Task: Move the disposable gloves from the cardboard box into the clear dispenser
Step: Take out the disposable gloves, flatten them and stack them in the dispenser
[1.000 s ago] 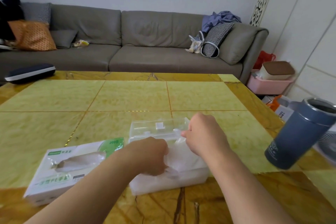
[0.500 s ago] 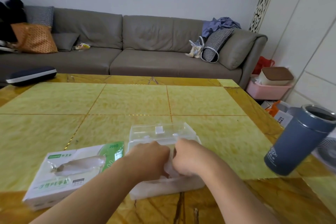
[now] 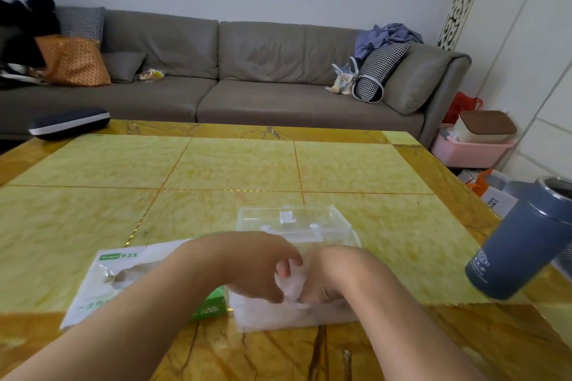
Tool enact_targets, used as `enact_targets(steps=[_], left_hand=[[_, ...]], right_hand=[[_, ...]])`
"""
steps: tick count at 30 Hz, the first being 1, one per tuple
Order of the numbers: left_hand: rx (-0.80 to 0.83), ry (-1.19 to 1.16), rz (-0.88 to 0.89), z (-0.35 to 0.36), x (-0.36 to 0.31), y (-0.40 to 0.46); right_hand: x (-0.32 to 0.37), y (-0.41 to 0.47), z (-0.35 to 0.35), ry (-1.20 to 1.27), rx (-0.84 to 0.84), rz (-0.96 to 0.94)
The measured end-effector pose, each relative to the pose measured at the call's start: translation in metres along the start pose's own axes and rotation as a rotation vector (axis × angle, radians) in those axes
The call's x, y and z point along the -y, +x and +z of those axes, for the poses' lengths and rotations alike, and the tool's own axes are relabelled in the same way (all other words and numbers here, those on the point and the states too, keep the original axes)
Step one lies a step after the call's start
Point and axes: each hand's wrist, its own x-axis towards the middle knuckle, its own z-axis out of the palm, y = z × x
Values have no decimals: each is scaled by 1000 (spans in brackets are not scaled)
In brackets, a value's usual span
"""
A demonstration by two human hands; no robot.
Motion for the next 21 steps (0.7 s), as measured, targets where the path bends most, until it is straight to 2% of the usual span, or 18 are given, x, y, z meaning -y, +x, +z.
enact_targets(steps=[3,5,8,10,12,14,16,21], left_hand=[[-207,-280,62,0,13,-28],[-435,-496,72,5,23,-44],[-794,-676,-103,20,53,-68],[-925,-585,-295,31,77,-82],[-916,-454,-454,42,96,-95],[-792,-347,-539,48,106,-99],[-708,-297,-560,50,108,-99],[-669,-169,-601,45,105,-98]], right_hand=[[3,-8,-3,-9,-22,-2],[-1,-16,-7,7,-40,-14],[-5,-27,-9,79,-90,-10],[-8,-34,-8,72,-143,-19],[-8,-40,-7,70,-186,2],[-10,-42,-8,102,-236,11],[-8,-42,-7,125,-297,15],[6,-34,-2,74,-601,-38]])
